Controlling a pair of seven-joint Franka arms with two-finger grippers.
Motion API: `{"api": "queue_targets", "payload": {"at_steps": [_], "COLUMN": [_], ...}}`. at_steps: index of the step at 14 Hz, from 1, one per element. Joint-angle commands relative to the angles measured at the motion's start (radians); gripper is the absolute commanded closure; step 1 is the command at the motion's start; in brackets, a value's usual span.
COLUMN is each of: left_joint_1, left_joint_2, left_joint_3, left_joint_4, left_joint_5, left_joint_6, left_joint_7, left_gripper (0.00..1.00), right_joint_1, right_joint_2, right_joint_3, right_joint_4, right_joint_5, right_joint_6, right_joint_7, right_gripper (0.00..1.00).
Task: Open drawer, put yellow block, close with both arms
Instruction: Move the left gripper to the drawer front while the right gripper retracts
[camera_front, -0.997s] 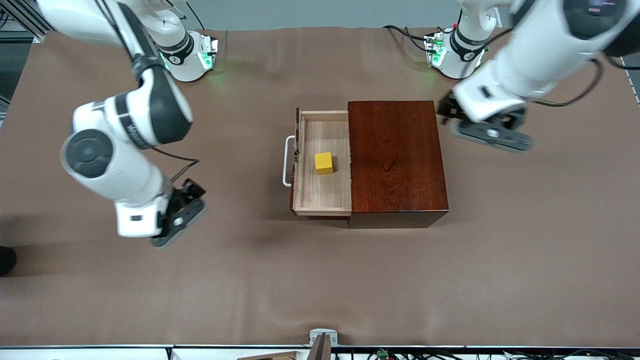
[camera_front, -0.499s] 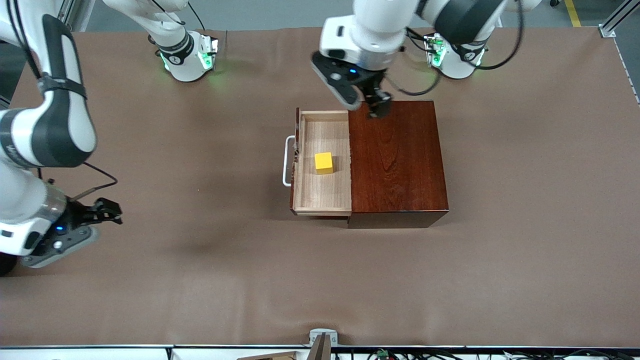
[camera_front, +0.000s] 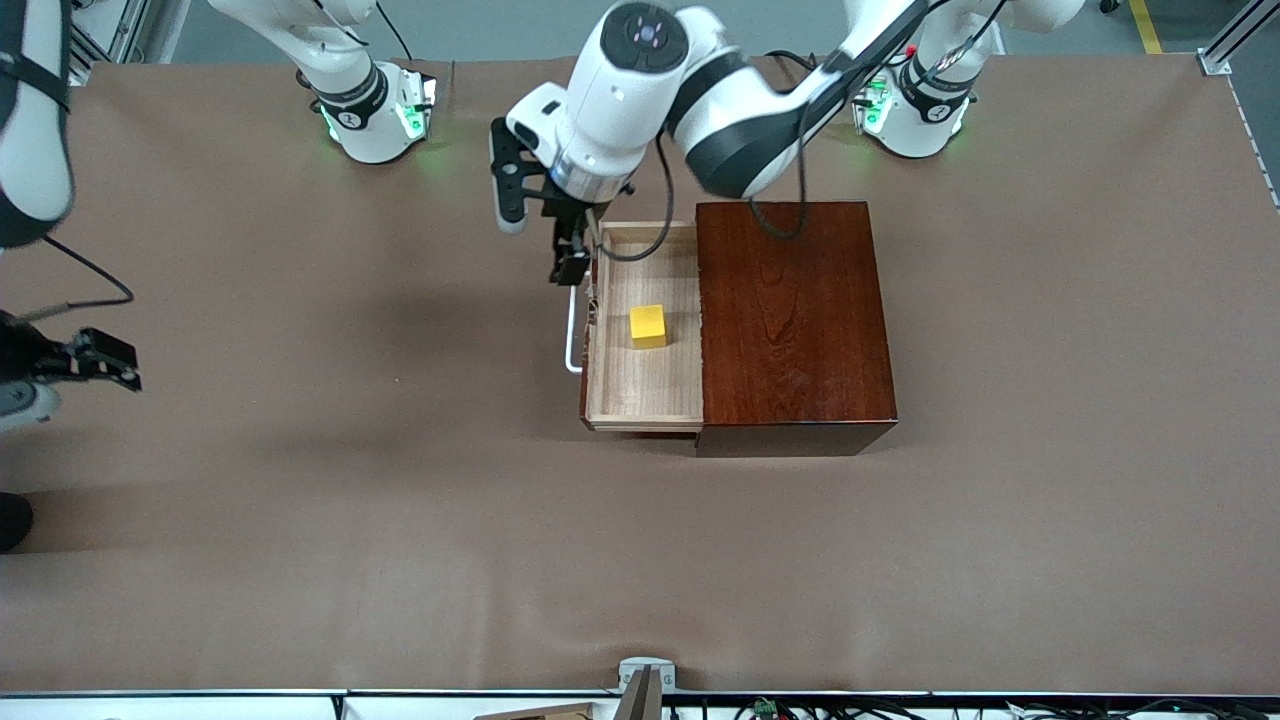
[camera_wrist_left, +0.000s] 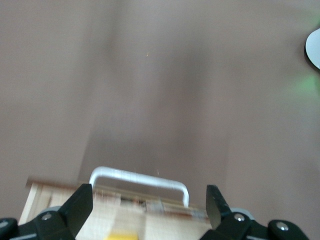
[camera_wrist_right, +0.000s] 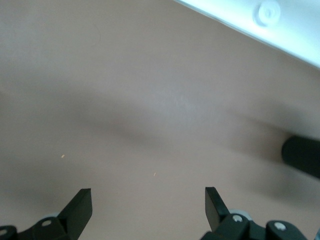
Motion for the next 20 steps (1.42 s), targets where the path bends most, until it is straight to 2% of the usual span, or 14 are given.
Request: {"api": "queue_targets", "payload": {"at_steps": [1,4,7,10,12,16,20], "left_joint_1": [-0.021,-0.025,-0.031,-0.031,-0.030,-0.030,-0.030], "left_joint_2": [0.077,0.143,0.180,0.209,0.213,0.209,0.194], "left_joint_3": [0.006,0.015,0.035,0.036,0.036,0.050,0.073], "left_joint_4": [0.057,0.055,0.046,0.046,0.043,0.037,0.040], "left_joint_5": [-0.013,0.001,0.029,0.051,0.068,0.096,0.098], "left_joint_6": [0.075,0.107,0.106,0.101,0.089,0.005,-0.112], "left_joint_7": [0.080,0.100,0.170,0.203,0.201,0.200,0.198], "left_gripper": [0.00,0.00,0.00,0.00,0.00,0.00,0.00], "right_joint_1": [0.058,0.061,0.061,0.060,0.047,0.049,0.049], "right_joint_2": [-0.081,-0.114,-0.143,-0.191,-0.216,-0.237,-0.262], "right_joint_3": [-0.102,-0.096,-0.096,-0.089,-0.076,-0.055,-0.003], "right_joint_4": [-0.059,-0.059,-0.073,-0.134,-0.174,-0.188,-0.194], "right_joint_5": [0.072,0.073,0.076,0.082,0.122,0.124,0.098], "right_joint_6": [-0.037,-0.098,-0.114,-0.111,-0.108,-0.114,-0.158], "right_joint_7": [0.019,0.140,0.162,0.215,0.250,0.323,0.397], "right_gripper": [0.00,0.00,0.00,0.00,0.00,0.00,0.00]}}
